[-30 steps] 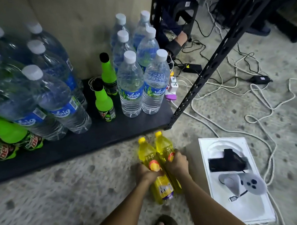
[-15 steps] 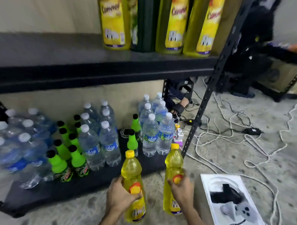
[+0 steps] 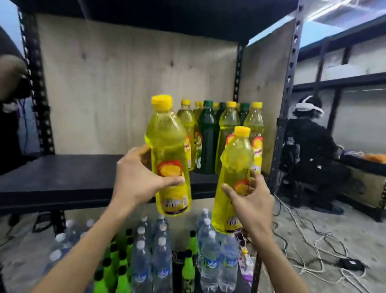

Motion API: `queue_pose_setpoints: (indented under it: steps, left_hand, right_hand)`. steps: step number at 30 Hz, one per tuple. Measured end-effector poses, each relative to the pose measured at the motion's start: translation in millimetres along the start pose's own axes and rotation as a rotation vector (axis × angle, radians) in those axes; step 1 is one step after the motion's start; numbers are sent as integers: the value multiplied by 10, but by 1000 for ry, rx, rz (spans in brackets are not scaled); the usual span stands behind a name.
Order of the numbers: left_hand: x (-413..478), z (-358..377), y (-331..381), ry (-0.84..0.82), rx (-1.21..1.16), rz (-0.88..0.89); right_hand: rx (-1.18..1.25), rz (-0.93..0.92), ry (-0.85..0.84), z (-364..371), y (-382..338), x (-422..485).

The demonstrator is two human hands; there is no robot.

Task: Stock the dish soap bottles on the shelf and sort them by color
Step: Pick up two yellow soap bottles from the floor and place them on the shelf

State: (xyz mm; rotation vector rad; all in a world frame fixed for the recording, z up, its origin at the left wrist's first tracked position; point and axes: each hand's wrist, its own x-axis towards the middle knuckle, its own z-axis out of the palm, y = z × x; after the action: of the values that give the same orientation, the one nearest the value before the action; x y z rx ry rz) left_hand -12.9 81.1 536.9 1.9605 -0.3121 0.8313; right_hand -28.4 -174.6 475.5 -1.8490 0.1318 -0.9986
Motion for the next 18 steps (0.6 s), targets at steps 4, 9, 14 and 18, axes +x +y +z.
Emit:
queue_pose_setpoints:
  steps: [4, 9, 14, 18]
  left_hand:
    - [754, -29, 228, 19, 29, 26]
    - [1322, 337, 99, -47, 131, -38]
    - [1478, 687, -145, -109, 165, -93]
    - [1585, 862, -302, -147, 182, -108]
  right_hand:
    - [23, -94, 50, 189, -592, 506]
    - [37, -83, 12, 599, -818, 905]
    - [-42, -44, -2, 932, -642, 1032]
    - [-89, -34, 6, 1100, -512, 1132]
